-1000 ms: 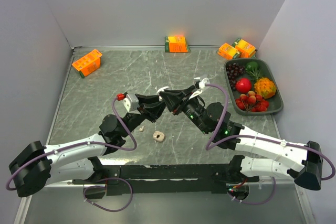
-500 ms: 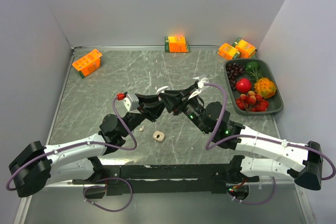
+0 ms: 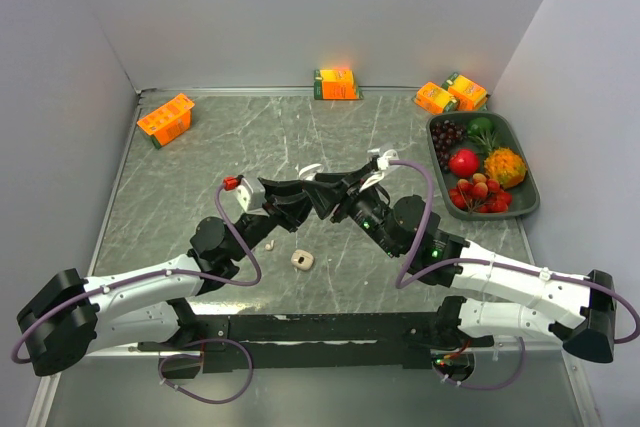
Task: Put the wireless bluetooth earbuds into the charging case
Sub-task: Place the earbud in the charging case.
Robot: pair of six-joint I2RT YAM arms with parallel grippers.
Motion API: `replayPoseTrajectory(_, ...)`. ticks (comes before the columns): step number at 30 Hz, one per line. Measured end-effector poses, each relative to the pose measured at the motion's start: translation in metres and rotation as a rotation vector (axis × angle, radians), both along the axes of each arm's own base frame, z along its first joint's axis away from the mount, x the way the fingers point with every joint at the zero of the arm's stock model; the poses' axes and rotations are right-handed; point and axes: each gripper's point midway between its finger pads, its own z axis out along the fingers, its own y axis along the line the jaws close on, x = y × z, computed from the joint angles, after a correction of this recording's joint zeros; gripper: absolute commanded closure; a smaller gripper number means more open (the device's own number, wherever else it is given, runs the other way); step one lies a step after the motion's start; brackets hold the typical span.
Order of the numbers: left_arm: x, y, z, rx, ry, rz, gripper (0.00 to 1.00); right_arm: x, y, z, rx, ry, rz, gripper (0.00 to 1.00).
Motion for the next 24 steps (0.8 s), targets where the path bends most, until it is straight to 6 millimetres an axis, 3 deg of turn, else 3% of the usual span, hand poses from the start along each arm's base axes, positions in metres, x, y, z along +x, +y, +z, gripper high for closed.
replayPoseTrajectory(13,0.000,0.000,-0.001,0.002,0.003,0.002,0.99,0.000,-0.004,0.004,-0.007,0.004,-0.010,0.48)
replayPoseTrajectory(24,-0.005,0.007,0.014,-0.029,-0.027,0.001,0.99,0.007,-0.025,0.013,-0.052,-0.006,-0.098,0.48)
